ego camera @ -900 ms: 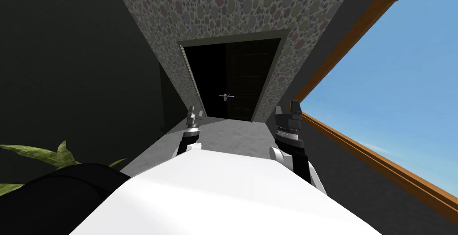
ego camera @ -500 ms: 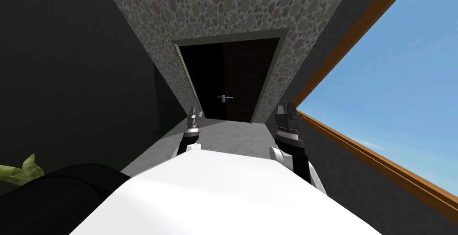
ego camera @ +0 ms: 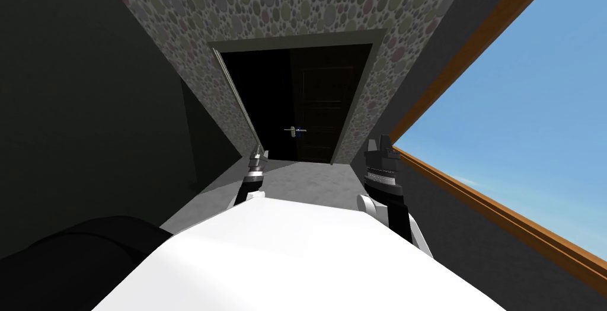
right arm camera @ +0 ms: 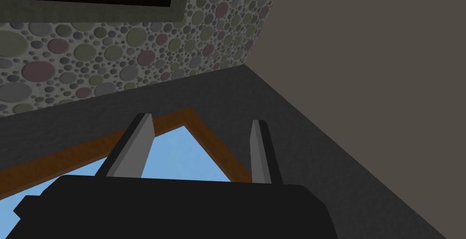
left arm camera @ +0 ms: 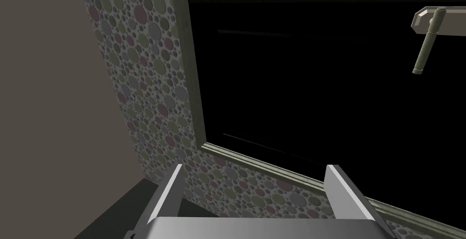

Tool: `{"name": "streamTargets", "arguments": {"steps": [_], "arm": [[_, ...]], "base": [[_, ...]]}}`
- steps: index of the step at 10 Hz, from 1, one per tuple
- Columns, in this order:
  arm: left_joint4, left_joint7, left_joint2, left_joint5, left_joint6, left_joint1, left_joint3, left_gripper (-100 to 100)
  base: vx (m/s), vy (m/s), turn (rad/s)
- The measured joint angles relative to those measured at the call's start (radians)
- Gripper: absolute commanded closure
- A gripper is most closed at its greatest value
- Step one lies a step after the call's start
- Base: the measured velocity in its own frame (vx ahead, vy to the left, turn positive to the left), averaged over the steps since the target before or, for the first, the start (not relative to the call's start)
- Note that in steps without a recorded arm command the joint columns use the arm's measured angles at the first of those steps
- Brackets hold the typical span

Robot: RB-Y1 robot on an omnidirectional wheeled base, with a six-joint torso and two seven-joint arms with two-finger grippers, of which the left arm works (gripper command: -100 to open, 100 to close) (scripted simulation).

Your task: Pull the door open

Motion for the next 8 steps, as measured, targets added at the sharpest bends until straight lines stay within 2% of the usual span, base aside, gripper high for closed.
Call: {"name": "streamTargets", "arguments": {"steps": [2,8], "arm": [[0.031,-0.008,0.013,0.015,-0.002,0.005,0.006,-100],[0.150,-0.029,0.061,0.075,0.017,-0.012,0.047,-100]], "base": [[0.195,0.051,-0.133],[0.197,0.054,-0.144]]}}
